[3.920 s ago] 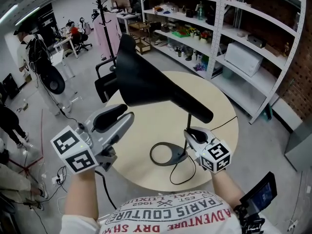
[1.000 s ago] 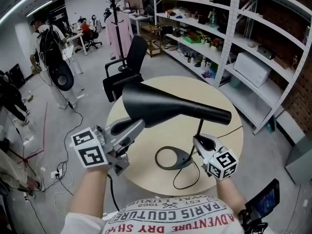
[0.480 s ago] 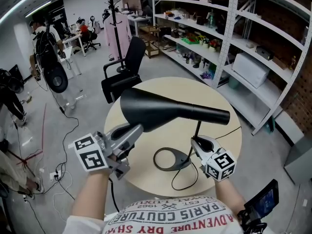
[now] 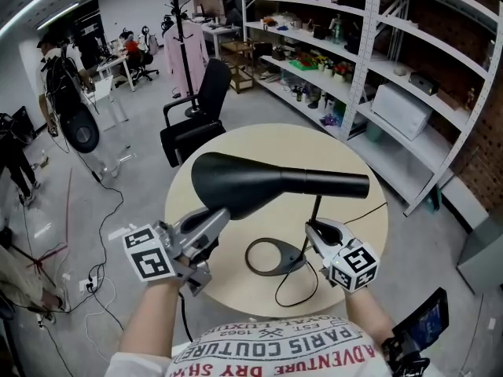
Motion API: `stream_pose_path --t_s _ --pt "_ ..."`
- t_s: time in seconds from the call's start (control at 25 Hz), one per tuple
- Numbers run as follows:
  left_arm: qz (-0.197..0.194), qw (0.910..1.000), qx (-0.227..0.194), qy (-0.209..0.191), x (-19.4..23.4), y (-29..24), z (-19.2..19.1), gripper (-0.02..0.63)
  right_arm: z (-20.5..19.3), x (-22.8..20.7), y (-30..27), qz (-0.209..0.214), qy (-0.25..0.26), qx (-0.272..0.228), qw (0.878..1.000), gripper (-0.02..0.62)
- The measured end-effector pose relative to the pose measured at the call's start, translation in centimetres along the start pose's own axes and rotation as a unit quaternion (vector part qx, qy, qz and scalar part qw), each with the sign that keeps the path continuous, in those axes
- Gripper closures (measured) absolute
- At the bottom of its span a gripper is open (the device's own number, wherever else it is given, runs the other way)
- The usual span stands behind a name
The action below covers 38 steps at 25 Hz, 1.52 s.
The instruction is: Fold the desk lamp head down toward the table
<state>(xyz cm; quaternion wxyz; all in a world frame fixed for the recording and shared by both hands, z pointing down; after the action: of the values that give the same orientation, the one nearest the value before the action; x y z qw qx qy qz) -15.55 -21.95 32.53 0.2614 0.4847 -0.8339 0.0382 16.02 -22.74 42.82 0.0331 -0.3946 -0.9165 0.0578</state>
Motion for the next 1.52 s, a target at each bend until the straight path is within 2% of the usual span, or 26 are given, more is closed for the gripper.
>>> stream_pose_path --t_s 0.24,1.52 --pt "-0.003 0.9996 -0.008 0.029 0.4 -0.1 -1.5 0.577 -0.1 -0.1 0.1 -0.001 -0.002 -0.001 1.000 0.552" --pt "-0.009 0.9935 -0.050 0.101 1.3 0.3 -5.8 0.574 -0.7 0.2 0.1 0.005 -0.003 -0.003 1.000 0.552"
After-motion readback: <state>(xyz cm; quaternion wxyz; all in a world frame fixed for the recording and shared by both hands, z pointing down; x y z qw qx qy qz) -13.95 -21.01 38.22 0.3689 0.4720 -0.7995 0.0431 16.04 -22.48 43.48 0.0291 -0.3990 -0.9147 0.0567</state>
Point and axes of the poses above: the fingertips, and each gripper's own axes: y backward along the fingers, x to its left, z out of its top, the point moved 9 cm from there along y, backward along the fingers, and after that the axes turned 4 degrees about z, right-handed, at the moved point
